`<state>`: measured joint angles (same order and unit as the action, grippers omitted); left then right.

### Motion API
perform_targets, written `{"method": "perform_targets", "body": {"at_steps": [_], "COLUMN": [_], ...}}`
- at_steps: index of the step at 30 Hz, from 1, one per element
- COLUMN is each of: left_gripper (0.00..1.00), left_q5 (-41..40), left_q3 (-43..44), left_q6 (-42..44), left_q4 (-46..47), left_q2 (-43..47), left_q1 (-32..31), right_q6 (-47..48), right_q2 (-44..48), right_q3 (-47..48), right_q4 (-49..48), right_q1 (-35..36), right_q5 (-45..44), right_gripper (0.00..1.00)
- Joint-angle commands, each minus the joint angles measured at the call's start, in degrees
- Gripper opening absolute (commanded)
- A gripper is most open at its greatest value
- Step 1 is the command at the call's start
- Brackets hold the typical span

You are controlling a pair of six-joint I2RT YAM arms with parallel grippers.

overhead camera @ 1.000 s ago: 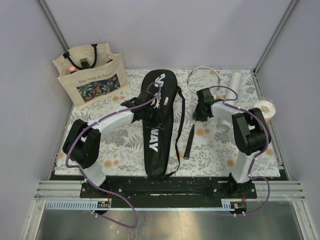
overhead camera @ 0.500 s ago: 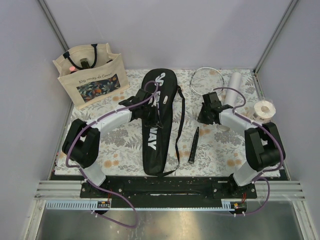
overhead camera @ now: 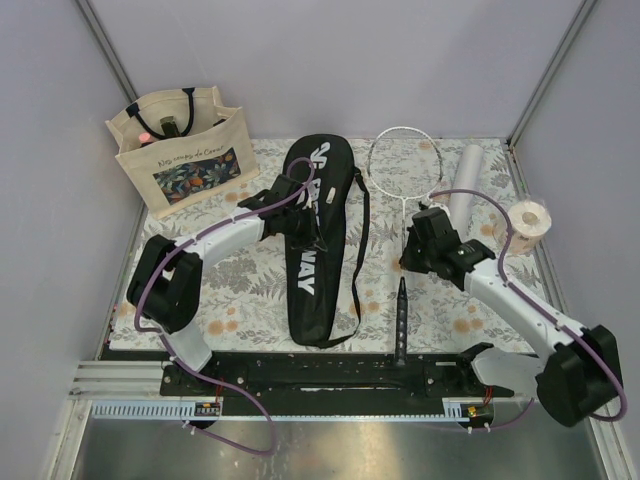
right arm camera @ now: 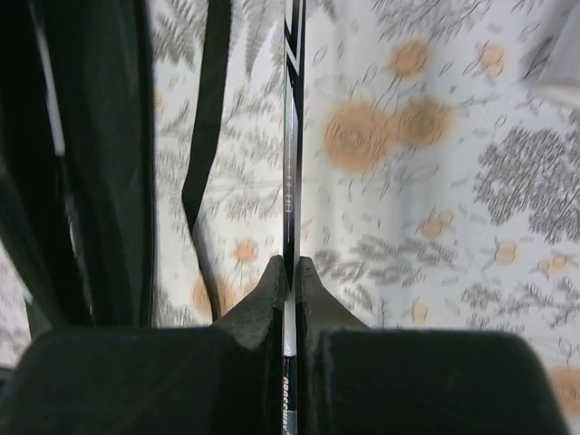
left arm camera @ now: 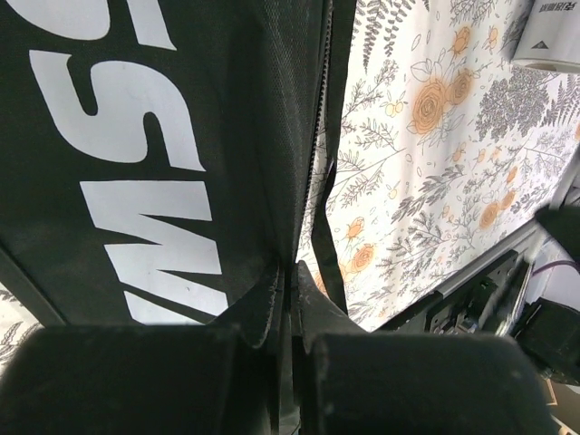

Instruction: Pack up the badminton gear

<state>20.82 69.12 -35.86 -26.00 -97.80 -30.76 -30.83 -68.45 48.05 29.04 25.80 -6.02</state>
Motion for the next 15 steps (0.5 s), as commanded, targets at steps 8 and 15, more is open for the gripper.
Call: {"method": "perform_targets", "body": {"at_steps": [8, 15], "left_gripper": [0.00, 0.00], "left_q5": [0.28, 0.27], "left_q3": [2.95, 3.30], "left_q6": [-1.94, -1.41], "left_q4": [5.96, 5.96], "left_q2": [-0.99, -0.99], "left_q1": [0.27, 0.27], "right_q6": [-4.32, -7.66], "right_q2": [12.90, 10.97], "right_q3": [-5.33, -7.36], "right_q4": [12.01, 10.34], "right_q1": [12.33, 20.60], "right_q5": [-2.69, -2.50], "right_gripper": [0.00, 0.00]}}
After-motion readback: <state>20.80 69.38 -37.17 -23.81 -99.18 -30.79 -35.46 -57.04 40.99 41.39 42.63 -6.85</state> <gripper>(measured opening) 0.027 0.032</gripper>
